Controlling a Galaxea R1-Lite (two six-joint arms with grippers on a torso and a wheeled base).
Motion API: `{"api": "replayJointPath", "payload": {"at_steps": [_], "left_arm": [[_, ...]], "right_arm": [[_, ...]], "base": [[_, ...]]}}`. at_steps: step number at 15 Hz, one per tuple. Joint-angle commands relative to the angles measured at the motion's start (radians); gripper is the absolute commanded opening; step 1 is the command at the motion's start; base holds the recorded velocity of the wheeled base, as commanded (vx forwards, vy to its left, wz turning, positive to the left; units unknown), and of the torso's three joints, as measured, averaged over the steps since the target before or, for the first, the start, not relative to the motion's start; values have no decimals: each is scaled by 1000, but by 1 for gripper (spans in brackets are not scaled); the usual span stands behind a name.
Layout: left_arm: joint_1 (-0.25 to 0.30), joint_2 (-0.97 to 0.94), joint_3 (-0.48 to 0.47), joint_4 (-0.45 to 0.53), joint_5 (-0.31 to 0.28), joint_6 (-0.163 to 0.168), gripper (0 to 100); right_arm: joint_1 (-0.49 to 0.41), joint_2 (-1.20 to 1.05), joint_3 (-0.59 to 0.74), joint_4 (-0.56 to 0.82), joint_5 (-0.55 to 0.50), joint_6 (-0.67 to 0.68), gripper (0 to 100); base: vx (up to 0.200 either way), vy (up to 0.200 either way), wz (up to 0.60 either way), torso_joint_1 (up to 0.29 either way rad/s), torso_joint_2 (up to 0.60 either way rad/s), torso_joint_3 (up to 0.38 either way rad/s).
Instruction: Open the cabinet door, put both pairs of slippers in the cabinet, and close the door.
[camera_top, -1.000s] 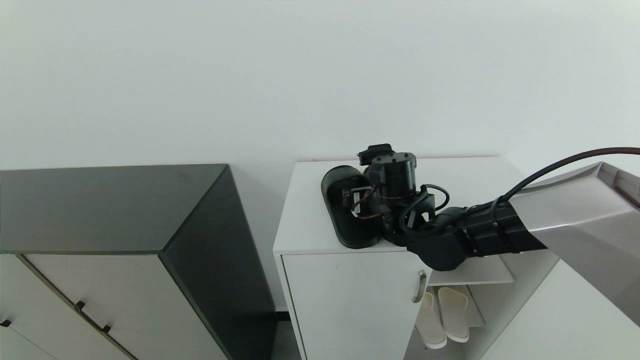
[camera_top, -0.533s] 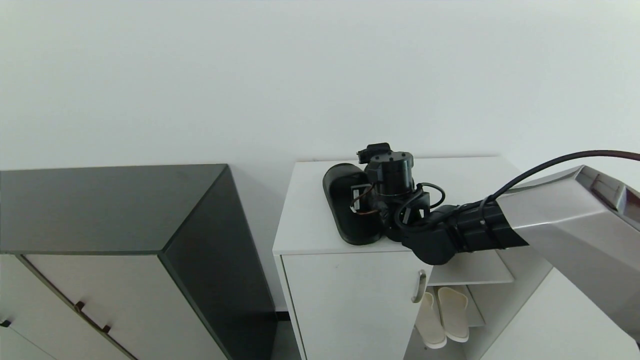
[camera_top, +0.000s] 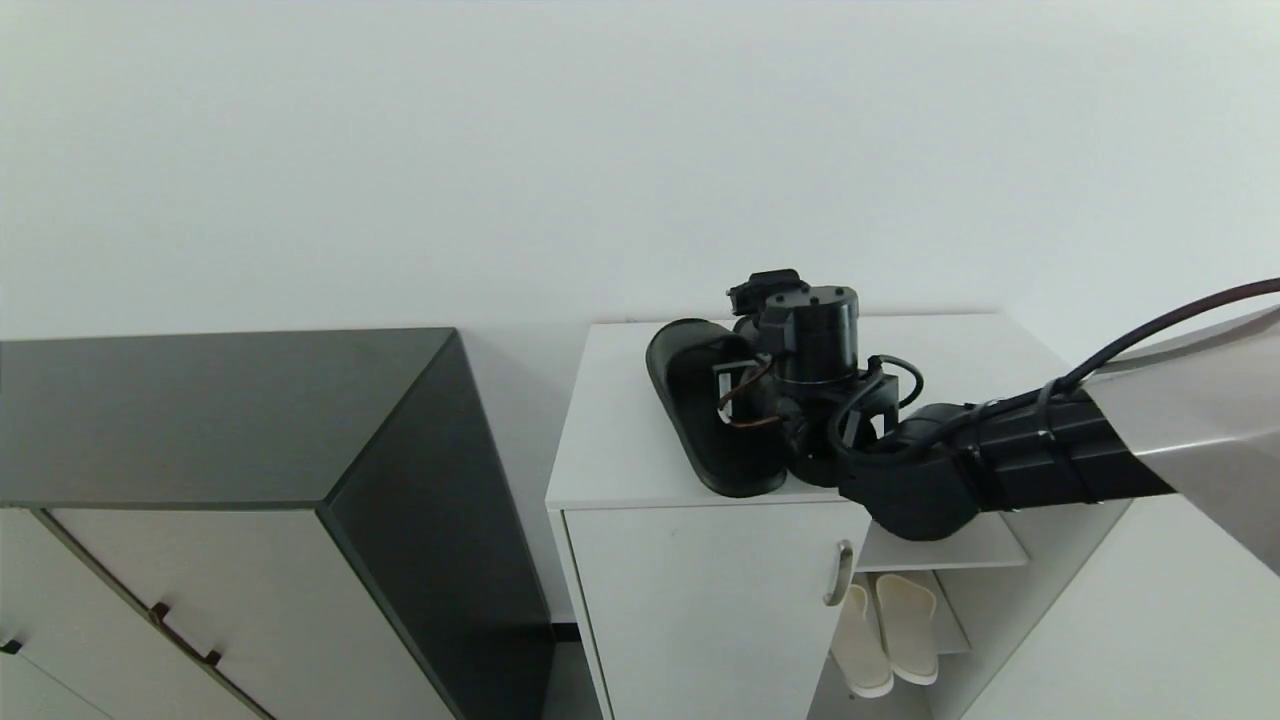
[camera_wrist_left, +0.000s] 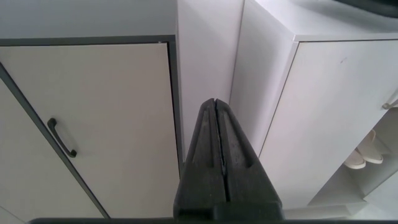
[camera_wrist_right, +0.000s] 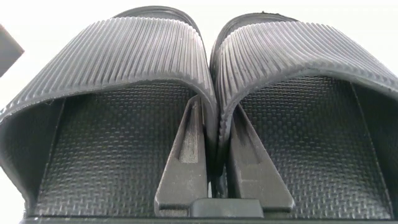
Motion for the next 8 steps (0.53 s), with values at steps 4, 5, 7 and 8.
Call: {"api": "replayJointPath", "payload": {"at_steps": [4, 5, 7, 8], "left_arm": [[0, 0, 0, 0, 2, -1, 0], [0, 0, 0, 0, 2, -1, 0], [0, 0, 0, 0, 2, -1, 0], [0, 0, 0, 0, 3, -1, 0]], "right_arm": [[82, -246, 270, -7, 27, 7, 0], [89, -288, 332, -10, 30, 8, 0], [102, -368, 464, -47, 64, 22, 0], [105, -395, 511, -70, 80, 47, 0]], "base": [[0, 0, 0, 0, 0, 0], [0, 0, 0, 0, 0, 0], [0, 0, 0, 0, 0, 0], [0, 0, 0, 0, 0, 0]]}}
